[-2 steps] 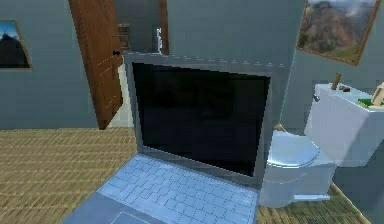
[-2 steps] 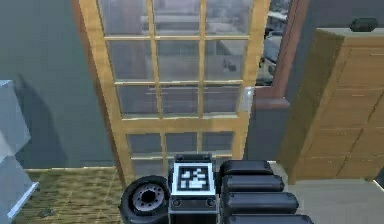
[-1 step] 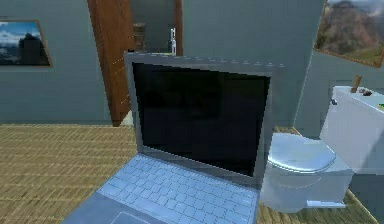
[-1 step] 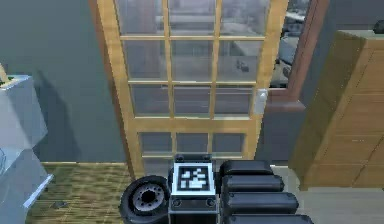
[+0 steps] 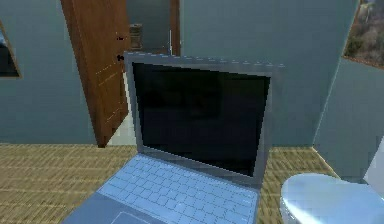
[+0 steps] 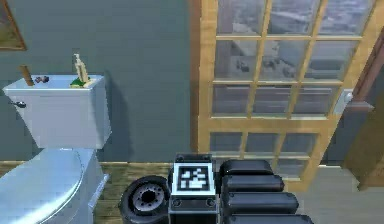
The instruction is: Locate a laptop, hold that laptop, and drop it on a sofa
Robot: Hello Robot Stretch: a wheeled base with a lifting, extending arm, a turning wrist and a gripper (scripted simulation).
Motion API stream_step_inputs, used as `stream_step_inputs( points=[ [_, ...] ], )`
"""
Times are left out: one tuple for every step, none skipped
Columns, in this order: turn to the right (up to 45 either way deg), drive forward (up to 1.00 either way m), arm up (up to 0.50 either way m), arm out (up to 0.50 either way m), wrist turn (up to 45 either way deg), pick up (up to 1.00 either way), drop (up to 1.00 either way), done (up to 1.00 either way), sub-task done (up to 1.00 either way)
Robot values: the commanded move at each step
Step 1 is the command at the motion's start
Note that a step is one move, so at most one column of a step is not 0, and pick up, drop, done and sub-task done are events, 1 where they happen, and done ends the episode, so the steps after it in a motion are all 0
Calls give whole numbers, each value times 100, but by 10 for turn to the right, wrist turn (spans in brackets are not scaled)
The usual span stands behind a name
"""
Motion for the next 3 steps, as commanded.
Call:
stream_step_inputs(
  points=[
    [-150, 0, 0, 0, 0, 0, 0, 0, 0],
    [0, 100, 0, 0, 0, 0, 0, 0, 0],
    [0, 90, 0, 0, 0, 0, 0, 0, 0]
  ],
)
